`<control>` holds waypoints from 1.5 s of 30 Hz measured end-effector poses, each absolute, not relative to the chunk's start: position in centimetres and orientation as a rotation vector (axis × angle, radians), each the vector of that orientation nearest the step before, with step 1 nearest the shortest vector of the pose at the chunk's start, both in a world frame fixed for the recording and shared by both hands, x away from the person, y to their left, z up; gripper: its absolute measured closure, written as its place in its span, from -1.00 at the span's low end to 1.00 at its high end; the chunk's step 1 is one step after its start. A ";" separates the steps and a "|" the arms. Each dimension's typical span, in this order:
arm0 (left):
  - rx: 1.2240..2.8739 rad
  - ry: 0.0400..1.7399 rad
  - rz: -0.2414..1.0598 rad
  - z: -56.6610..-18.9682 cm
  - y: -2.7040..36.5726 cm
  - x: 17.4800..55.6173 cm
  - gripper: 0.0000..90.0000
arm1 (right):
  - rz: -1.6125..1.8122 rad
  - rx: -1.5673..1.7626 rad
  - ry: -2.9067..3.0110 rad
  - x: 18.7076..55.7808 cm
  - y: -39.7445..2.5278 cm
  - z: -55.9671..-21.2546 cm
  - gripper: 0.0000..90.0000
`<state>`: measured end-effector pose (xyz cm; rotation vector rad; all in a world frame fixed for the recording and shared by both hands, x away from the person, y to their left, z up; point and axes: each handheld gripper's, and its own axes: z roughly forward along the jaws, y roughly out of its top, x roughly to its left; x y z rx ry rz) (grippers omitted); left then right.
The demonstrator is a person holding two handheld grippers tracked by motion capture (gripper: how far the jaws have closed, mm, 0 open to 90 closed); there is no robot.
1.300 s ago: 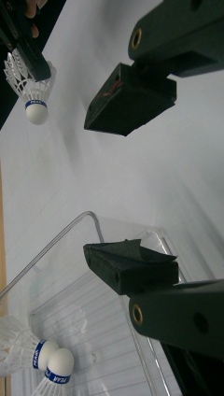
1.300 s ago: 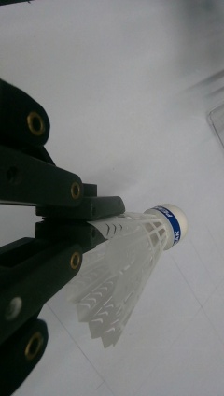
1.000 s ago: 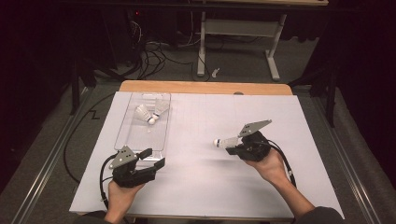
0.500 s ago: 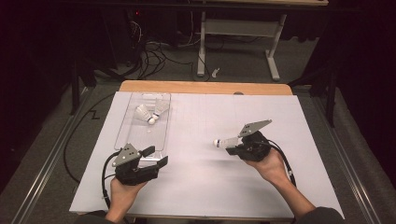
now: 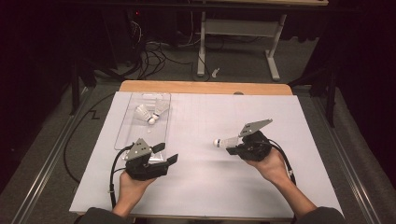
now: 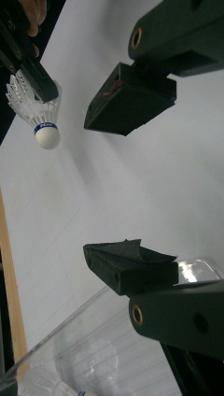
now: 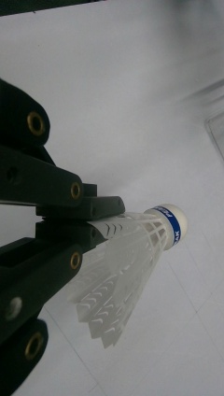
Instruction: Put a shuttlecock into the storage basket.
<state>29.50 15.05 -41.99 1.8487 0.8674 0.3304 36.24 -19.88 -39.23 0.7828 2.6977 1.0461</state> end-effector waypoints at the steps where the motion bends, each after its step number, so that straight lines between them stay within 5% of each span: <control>1: 1.853 0.865 0.330 -42.0 14.9 29.6 -0.21 | 1.049 0.781 2.699 36.2 -19.9 -39.2 1.00; 45: 2.080 0.759 0.255 -40.4 9.6 34.0 -0.15 | 1.051 0.733 2.740 36.4 -19.3 -38.4 1.00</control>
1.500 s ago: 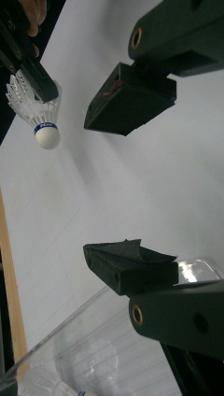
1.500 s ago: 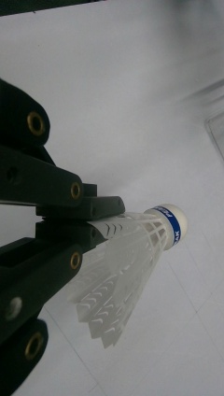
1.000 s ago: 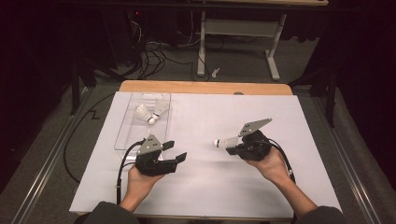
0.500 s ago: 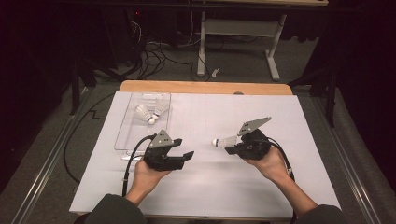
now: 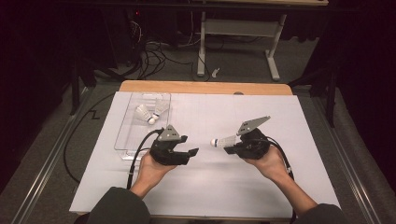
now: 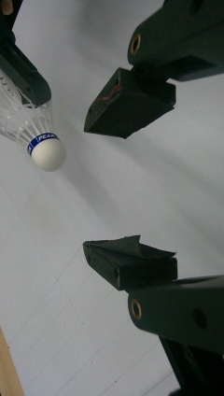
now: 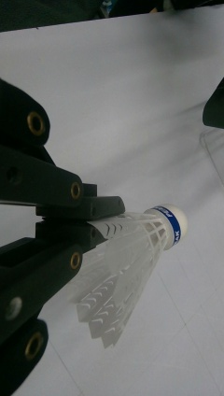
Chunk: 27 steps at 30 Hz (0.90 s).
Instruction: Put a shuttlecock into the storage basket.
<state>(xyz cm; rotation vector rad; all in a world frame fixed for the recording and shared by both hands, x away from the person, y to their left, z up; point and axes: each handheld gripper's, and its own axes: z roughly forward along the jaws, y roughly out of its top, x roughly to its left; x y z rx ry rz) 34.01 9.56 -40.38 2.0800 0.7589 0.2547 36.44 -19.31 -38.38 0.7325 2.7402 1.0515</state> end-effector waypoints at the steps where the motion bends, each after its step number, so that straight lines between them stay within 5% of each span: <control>1: 2.086 0.756 0.253 -40.3 9.5 34.1 -0.15 | 1.050 0.733 2.741 36.4 -19.4 -38.3 1.00; 27: 2.160 0.757 0.242 -40.2 9.0 35.2 -0.16 | 1.062 0.681 2.755 36.6 -18.6 -38.1 1.00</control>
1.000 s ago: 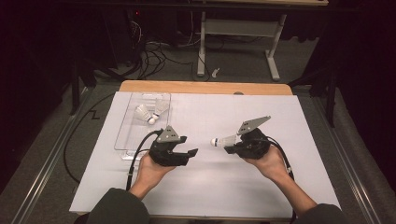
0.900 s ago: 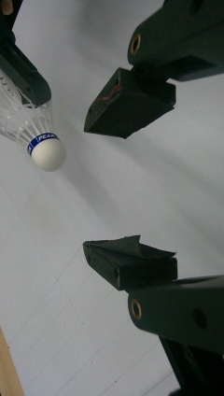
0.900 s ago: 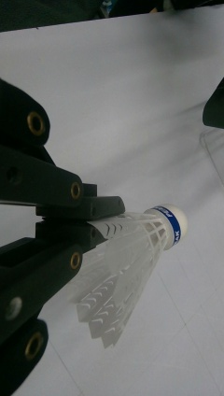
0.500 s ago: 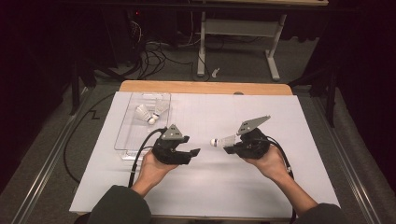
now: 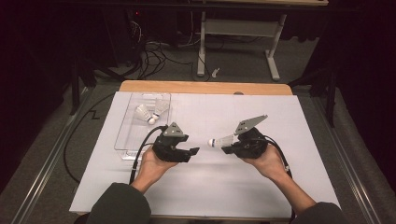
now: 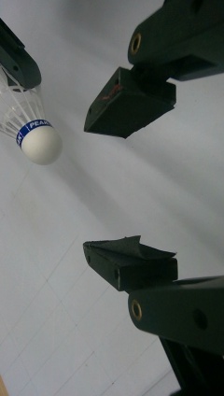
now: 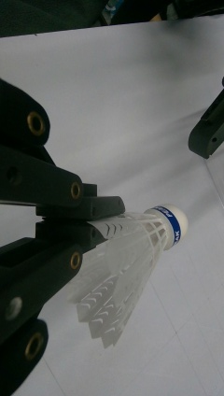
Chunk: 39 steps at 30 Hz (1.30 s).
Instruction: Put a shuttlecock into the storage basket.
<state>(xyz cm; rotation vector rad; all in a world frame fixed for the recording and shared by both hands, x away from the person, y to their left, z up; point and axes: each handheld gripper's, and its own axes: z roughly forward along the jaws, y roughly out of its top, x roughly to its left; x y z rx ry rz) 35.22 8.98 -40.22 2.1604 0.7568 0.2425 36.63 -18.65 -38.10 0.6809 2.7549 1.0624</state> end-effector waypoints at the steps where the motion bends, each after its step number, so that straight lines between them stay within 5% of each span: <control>1: 2.164 0.753 0.245 -40.2 8.9 35.2 -0.16 | 1.062 0.681 2.756 36.6 -18.6 -38.1 1.00; 39: 2.304 0.694 0.226 -39.7 6.9 36.6 -0.24 | 1.058 0.599 2.792 36.7 -16.6 -37.4 1.00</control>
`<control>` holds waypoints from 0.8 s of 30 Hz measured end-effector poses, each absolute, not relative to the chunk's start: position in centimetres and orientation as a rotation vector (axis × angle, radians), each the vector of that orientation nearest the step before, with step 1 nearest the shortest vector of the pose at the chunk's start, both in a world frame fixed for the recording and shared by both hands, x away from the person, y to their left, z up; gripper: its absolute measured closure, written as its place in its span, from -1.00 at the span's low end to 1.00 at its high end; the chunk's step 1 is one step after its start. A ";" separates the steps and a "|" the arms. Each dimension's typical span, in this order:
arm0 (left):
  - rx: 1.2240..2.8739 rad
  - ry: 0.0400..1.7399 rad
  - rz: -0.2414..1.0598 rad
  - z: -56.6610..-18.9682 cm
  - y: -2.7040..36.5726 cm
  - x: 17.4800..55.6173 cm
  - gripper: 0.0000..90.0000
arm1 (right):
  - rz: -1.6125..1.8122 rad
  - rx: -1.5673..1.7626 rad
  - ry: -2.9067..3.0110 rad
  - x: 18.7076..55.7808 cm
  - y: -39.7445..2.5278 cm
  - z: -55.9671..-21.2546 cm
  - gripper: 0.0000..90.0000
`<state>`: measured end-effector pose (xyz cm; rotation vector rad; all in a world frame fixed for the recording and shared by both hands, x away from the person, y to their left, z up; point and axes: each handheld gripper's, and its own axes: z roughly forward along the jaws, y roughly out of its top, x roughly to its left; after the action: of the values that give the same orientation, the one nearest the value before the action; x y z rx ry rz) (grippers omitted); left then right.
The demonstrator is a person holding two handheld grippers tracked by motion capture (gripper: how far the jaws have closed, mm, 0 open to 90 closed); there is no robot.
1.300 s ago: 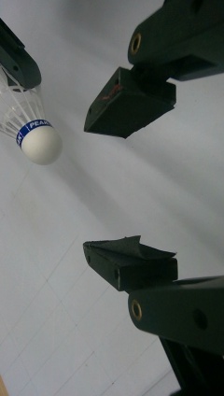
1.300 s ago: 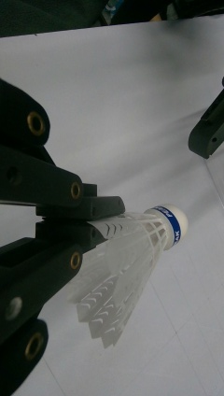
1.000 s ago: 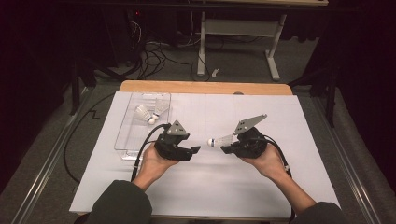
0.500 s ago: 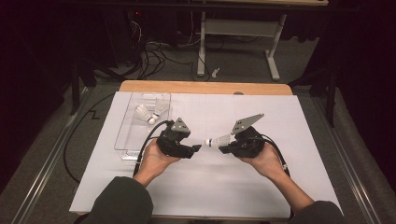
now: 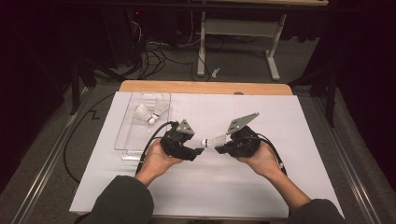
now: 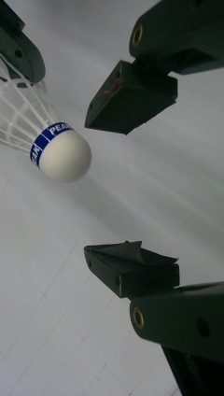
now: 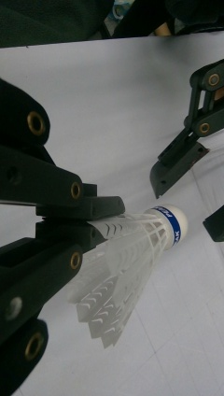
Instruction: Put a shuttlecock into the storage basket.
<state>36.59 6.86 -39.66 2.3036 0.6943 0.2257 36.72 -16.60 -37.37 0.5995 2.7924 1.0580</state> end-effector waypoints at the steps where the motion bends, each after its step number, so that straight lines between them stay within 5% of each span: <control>1: 2.308 0.692 0.221 -39.6 6.7 36.6 -0.24 | 1.053 0.609 2.797 36.7 -16.6 -37.3 1.00; 24: 2.353 0.653 0.216 -39.6 6.0 36.7 -0.24 | 1.044 0.561 2.830 36.8 -15.5 -37.1 1.00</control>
<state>36.75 6.04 -39.61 2.3533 0.6530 0.2160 36.76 -15.47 -37.11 0.5613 2.8304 1.0441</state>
